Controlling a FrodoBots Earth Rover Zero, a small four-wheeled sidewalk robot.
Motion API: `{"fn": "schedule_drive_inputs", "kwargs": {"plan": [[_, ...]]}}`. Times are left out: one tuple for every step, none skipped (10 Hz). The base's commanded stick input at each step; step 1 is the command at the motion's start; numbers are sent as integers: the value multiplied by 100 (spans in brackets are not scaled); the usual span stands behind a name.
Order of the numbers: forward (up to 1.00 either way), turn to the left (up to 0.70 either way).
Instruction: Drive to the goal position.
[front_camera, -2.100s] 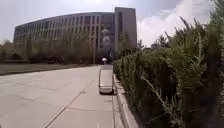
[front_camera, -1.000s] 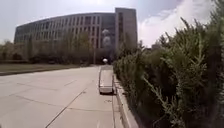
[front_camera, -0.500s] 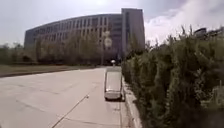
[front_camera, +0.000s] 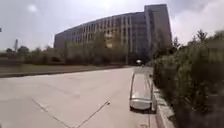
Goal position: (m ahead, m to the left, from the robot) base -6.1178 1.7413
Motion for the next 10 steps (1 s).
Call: {"fn": "schedule_drive_inputs", "kwargs": {"plan": [[65,44],[59,55],[0,70],[0,70],[0,70],[0,70],[0,70],[0,70],[0,70],[0,70]]}}
